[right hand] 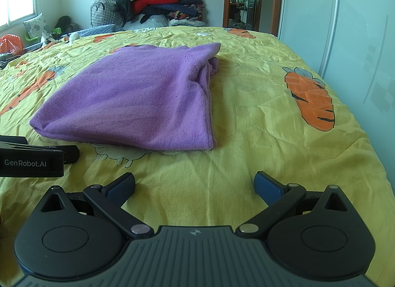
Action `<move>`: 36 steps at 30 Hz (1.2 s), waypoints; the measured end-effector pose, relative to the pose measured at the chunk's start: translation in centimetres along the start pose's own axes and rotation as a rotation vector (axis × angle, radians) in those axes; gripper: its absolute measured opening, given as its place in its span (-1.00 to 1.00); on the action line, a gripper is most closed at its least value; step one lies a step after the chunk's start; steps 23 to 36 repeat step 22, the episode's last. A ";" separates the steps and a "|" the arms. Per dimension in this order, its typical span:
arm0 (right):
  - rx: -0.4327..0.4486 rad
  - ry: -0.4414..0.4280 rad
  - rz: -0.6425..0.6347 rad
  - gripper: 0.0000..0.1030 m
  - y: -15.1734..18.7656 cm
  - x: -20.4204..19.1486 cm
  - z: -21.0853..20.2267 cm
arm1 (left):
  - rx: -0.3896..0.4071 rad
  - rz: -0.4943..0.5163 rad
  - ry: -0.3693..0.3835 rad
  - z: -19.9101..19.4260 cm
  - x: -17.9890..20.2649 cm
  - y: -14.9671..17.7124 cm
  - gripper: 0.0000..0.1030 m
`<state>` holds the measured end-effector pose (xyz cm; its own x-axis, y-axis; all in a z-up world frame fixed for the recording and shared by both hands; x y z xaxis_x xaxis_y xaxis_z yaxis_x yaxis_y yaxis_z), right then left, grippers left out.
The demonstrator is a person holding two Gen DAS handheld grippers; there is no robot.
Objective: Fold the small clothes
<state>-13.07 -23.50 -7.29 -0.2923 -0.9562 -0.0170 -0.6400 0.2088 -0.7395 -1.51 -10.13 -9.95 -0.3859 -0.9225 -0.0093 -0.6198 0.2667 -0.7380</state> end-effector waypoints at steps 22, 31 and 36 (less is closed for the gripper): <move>0.000 0.000 0.000 1.00 0.0 0.0 0.0 | 0.002 -0.017 -0.009 -0.2 -0.4 -0.1 1.00; 0.000 0.000 0.000 1.00 0.0 0.0 0.0 | 0.002 -0.017 -0.009 -0.2 -0.4 -0.1 1.00; 0.000 0.000 0.000 1.00 0.0 0.0 0.0 | 0.002 -0.017 -0.009 -0.2 -0.4 -0.1 1.00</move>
Point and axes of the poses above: each gripper's, at about its wrist camera, not at the fingertips, and z roughly the way its jaws point, x to its right, y to its underside, the point moved 4 cm from there along z, roughly the way its jaws point, and after that the axes turned 1 degree about y, right-handed, at the moved point
